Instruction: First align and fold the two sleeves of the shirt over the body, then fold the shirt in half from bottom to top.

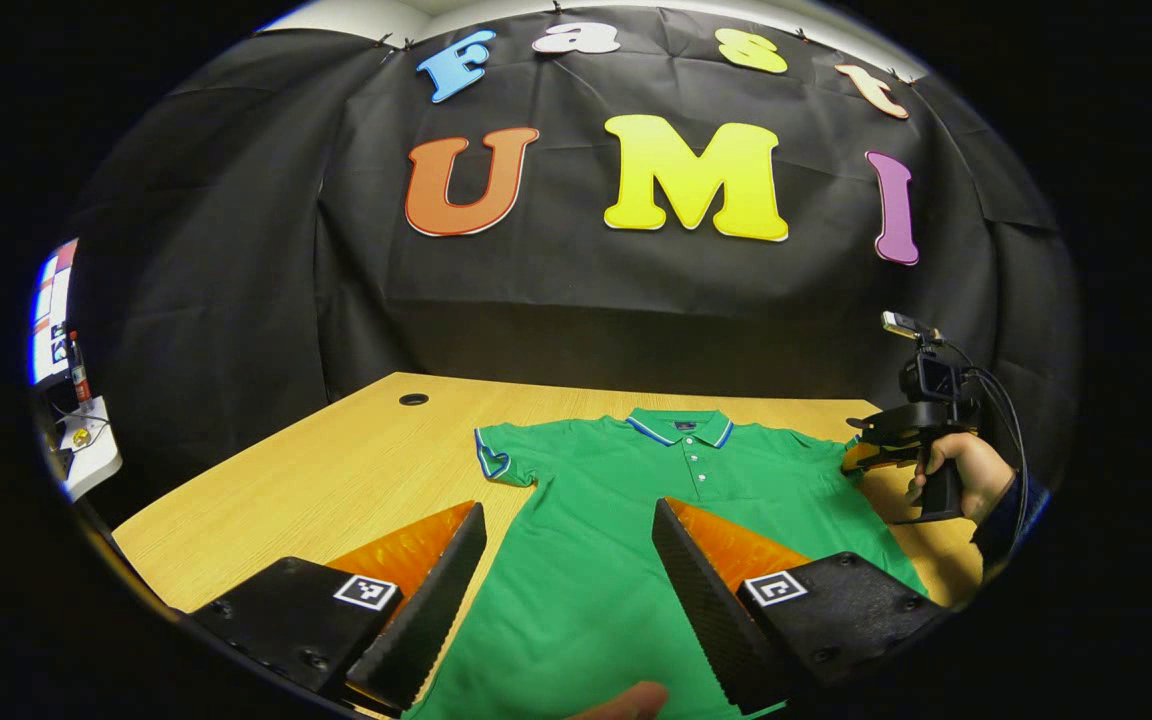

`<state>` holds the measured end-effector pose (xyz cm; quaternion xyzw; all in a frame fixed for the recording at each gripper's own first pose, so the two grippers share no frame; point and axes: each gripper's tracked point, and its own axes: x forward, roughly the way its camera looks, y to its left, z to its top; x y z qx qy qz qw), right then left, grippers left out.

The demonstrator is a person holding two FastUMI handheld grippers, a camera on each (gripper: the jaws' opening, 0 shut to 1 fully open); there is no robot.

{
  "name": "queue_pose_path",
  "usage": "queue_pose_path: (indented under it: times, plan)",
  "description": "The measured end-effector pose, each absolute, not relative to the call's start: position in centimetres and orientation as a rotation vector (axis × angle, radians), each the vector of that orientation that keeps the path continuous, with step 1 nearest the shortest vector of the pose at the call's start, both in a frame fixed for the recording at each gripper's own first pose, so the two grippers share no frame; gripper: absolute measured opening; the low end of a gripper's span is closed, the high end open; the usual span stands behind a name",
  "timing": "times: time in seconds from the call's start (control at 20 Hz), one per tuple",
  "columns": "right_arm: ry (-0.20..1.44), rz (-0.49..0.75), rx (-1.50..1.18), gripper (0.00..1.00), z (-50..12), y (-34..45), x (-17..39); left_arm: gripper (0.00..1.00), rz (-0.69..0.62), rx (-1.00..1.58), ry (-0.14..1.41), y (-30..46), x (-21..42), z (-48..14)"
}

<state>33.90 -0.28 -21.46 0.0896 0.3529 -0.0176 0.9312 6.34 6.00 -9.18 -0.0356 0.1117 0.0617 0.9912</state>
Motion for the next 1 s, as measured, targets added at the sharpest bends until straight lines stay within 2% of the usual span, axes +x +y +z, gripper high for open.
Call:
queue_pose_path:
  times: [0.05, 0.4, 0.65, 0.7, 0.8, 0.85, 0.9, 1.0]
  plan:
    - [0.708, -0.028, 0.145, 0.01, -22.5, -0.4, 35.0, 1.0, 0.126, -0.07, 0.224, 6.1, 6.4, -9.2]
    - [0.546, 0.03, -0.197, 0.0, -17.5, 2.1, 35.0, 1.0, 0.13, -0.067, 0.219, 6.3, 6.4, -9.1]
    - [0.462, 0.171, -0.201, 0.0, -15.1, 8.1, 33.5, 1.0, 0.131, -0.073, 0.227, 6.3, 6.4, -9.4]
    - [0.439, 0.238, -0.162, 0.07, -14.2, 9.9, 32.9, 1.0, 0.138, -0.071, 0.224, 6.6, 6.4, -9.3]
    - [0.373, 0.347, -0.076, 0.65, -11.6, 12.9, 31.2, 1.0, 0.162, -0.062, 0.213, 7.5, 6.7, -9.2]
    - [0.334, 0.348, -0.049, 0.94, -9.9, 13.2, 30.4, 1.0, 0.18, -0.057, 0.208, 8.0, 6.9, -9.1]
    - [0.304, 0.342, -0.025, 0.97, -8.9, 12.7, 29.8, 1.0, 0.201, -0.051, 0.202, 8.7, 7.0, -9.3]
    - [0.269, 0.315, 0.028, 0.95, -7.1, 12.1, 28.1, 1.0, 0.233, -0.046, 0.2, 9.9, 7.5, -9.4]
